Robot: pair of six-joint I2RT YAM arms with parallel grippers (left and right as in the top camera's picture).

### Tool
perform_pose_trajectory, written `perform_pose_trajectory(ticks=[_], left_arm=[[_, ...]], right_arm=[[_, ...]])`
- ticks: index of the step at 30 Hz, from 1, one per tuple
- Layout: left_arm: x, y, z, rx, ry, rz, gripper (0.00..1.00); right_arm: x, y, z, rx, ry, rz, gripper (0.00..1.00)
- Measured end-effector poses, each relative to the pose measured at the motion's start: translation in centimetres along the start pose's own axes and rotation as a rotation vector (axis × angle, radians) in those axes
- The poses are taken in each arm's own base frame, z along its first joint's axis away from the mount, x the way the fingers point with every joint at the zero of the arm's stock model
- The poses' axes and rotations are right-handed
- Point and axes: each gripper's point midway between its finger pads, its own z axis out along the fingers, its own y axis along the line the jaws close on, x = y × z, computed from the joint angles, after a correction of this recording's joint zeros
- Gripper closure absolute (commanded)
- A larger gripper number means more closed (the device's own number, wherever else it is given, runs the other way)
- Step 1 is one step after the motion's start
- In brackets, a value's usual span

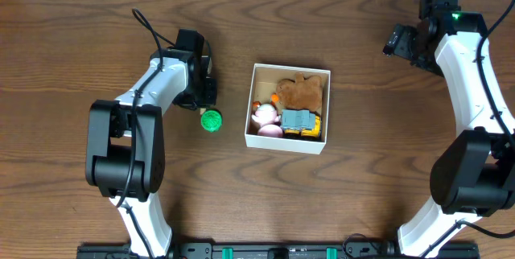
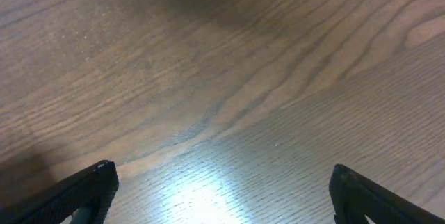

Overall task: Pack container
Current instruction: 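Close the left gripper on the pig rattle handle and lift, then carry the pig rattle over the box and lower it in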

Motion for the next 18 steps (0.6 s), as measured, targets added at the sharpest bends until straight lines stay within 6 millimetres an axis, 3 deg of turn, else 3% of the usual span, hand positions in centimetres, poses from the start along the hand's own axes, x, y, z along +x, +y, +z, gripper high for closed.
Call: perform_pose_trajectory(ticks=[13,18], left_arm=[[-1.1,-0.2,-0.8,0.002,-0.028,0.006,0.94],[-2.2,-0.6,-3.6,0.010,-0.101,0.015,0.94]], right_arm=[[0.0,0.0,0.0,0.000,0.000,0.000,0.01],[0.0,0.0,0.0,0.000,0.000,0.000,0.01]])
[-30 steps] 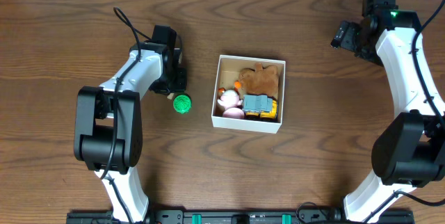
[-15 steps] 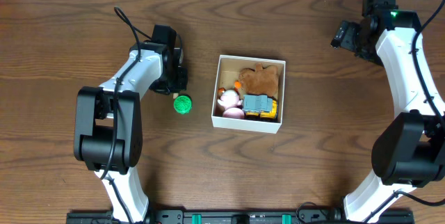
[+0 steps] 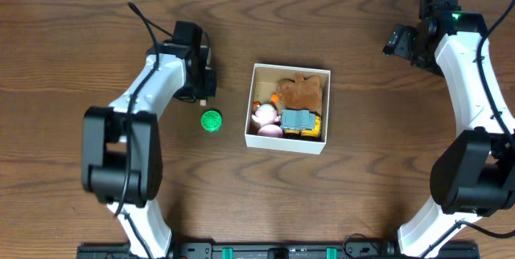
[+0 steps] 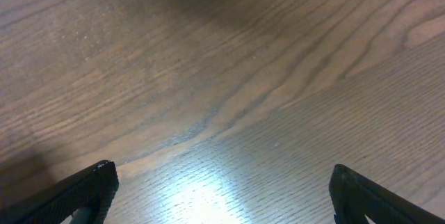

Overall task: Pack container
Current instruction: 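Carry the pig rattle over the box and lower it in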

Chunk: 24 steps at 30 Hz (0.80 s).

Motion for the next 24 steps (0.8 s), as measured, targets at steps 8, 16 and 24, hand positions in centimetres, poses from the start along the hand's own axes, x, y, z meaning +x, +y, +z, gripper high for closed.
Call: perform_pose_trajectory(ticks=[8,16,24], left_arm=[[-1.6,-4.8,-9.9,0.055,-0.226,0.106,0.94],[-0.2,-11.2,-15.3,0.150,-0.351,0.255,0.94],[1.2,-15.6,-14.9,0.197,-0.344,0.359,0.94]], right_arm=[[0.0,0.0,0.0,0.000,0.000,0.000,0.01],[0.0,0.0,0.0,0.000,0.000,0.000,0.01],[0.0,0.0,0.0,0.000,0.000,0.000,0.01]])
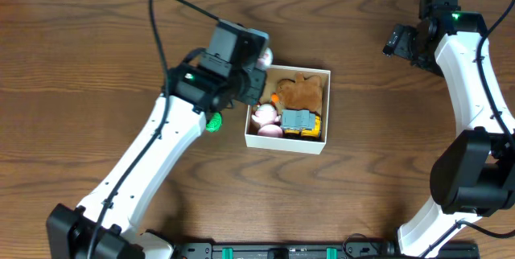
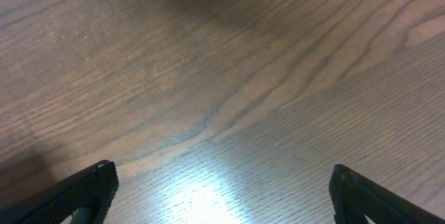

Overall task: Pack container
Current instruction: 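Carry the pig rattle over the box and lower it in, then open the left gripper and move it back toward the green toy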

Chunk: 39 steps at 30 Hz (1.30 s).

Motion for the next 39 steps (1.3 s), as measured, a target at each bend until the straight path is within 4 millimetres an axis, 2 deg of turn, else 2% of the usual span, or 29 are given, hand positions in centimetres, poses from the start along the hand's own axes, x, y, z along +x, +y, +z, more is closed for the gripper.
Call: perform_pose_trajectory(ticks=[4,12,16,24,33,39], left_arm=[[0.5,-0.6,1.6,0.008,0.033,0.012,0.94],[2.6,0.0,5.7,-0.009,0.146,-0.051,0.94],[3.5,0.2,7.1,-0.018,0.186,-0.092,0.94],[3.8,0.3,7.4,-0.025,0.196,-0.148,0.94],[4.1,-0.8,7.4,-0.015,0.208,-0.132,0.94],[4.4,-0.8,7.4,-0.018,0.221,-0.132,0.94]], right_arm=[[0.0,0.0,0.0,0.000,0.000,0.000,0.01],[0.0,0.0,0.0,0.000,0.000,0.000,0.01],[0.0,0.0,0.0,0.000,0.000,0.000,0.01],[0.0,0.0,0.0,0.000,0.000,0.000,0.01],[0.0,0.0,0.0,0.000,0.000,0.000,0.01],[0.0,0.0,0.0,0.000,0.000,0.000,0.01]])
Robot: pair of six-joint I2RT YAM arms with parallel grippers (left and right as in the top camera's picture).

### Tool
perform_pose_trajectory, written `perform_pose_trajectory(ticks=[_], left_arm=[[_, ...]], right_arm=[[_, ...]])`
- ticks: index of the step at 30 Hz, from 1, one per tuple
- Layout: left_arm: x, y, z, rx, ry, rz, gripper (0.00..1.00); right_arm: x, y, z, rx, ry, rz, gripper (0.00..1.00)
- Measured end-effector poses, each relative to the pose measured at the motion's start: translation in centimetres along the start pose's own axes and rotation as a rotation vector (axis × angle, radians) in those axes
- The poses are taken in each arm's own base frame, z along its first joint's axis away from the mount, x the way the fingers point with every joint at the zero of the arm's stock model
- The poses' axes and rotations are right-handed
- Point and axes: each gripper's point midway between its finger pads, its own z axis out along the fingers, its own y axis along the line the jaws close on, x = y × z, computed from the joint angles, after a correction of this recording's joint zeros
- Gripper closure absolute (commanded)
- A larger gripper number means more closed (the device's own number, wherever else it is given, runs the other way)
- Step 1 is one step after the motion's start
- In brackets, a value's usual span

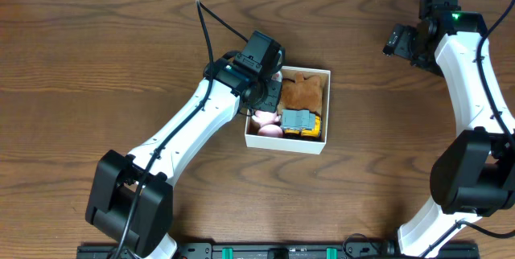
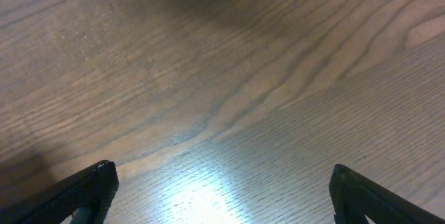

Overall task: Pack container
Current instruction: 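Open the left gripper and move it back toward the green toy, then lower the left gripper onto the green round toy and grasp it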

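The white box stands at the table's middle. Inside it lie a brown plush, a pink toy and a grey and yellow truck. My left gripper hangs over the box's far left corner, and the overhead view does not show how its jaws stand or whether anything is in them. The green ball is hidden; my left arm crosses the spot left of the box. My right gripper is open over bare wood at the far right, holding nothing.
The right arm runs down the table's right side, and the left arm slants from the front left up to the box. Dark wood table surrounds the box on all sides.
My left gripper has moved right, from beside the box's far left corner to over the box's left part. The green ball no longer shows. The right arm has not moved.
My left gripper was low on the table left of the box, just behind the green ball. Then it stood slightly farther back, the ball lying where it was. Later it was beside the box's corner, and now it is over the box. The right gripper stayed open.
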Motion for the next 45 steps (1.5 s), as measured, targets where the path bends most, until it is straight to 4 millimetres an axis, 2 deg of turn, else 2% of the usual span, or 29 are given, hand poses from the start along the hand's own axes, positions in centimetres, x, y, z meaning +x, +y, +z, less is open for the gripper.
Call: perform_pose_trajectory(ticks=[5,7,11,21,26,28,32,35,37,40,45], left_arm=[[0.0,0.2,0.0,-0.009,0.000,0.000,0.92],[0.1,0.2,0.0,-0.013,0.004,-0.001,0.50],[0.2,0.4,0.0,-0.021,0.005,-0.008,0.34],[0.1,0.6,0.0,-0.026,0.006,-0.020,0.33],[-0.6,2.3,-0.9,-0.040,-0.012,-0.062,0.33],[-1.5,3.4,-2.4,-0.045,-0.046,-0.091,0.33],[-2.7,6.3,-7.3,-0.072,-0.140,-0.160,0.33],[-1.7,9.1,-10.7,-0.141,-0.153,-0.222,0.33],[-0.3,10.7,-11.8,-0.189,-0.119,-0.259,0.32],[1.5,12.2,-11.3,-0.234,-0.045,-0.290,0.32],[3.5,12.8,-8.5,-0.254,0.058,-0.297,0.24]], right_arm=[[0.0,0.0,0.0,0.000,0.000,0.000,0.01],[0.0,0.0,0.0,0.000,0.000,0.000,0.01],[0.0,0.0,0.0,0.000,0.000,0.000,0.01],[0.0,0.0,0.0,0.000,0.000,0.000,0.01],[0.0,0.0,0.0,0.000,0.000,0.000,0.01],[0.0,0.0,0.0,0.000,0.000,0.000,0.01],[0.0,0.0,0.0,0.000,0.000,0.000,0.01],[0.0,0.0,0.0,0.000,0.000,0.000,0.01],[0.0,0.0,0.0,0.000,0.000,0.000,0.01],[0.0,0.0,0.0,0.000,0.000,0.000,0.01],[0.0,0.0,0.0,0.000,0.000,0.000,0.01]])
